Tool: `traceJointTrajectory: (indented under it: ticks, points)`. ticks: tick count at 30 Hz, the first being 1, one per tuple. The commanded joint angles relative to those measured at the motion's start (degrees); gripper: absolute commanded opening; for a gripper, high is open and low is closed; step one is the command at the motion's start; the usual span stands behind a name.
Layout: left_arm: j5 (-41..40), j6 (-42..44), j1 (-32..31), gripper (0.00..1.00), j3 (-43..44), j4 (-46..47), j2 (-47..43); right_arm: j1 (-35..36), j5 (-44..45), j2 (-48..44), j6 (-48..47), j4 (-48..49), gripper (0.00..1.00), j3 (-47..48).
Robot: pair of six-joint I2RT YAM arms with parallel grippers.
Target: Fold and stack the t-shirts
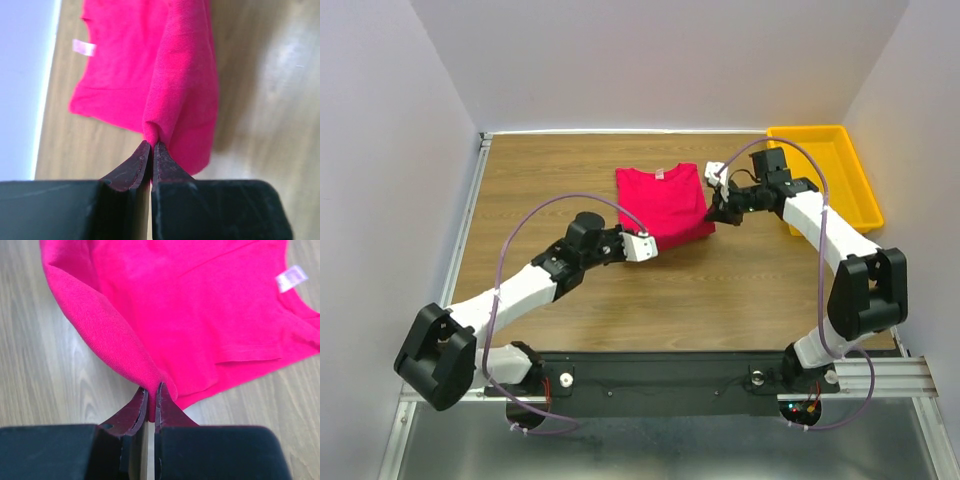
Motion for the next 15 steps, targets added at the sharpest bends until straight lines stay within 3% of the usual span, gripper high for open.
traceJointTrajectory:
  ticks: [1, 15]
  points:
    - [2.67, 3.07, 2.84, 0.0, 6.02, 2.92, 2.52, -1.57, -1.45, 2.68, 7.0, 0.45, 0.01, 6.52]
    - [1.97, 6.15, 9.43, 0.0, 19.21, 6.78, 17.46, -3.85, 0.31, 14.63, 15.71, 2.29, 0.0, 21.29]
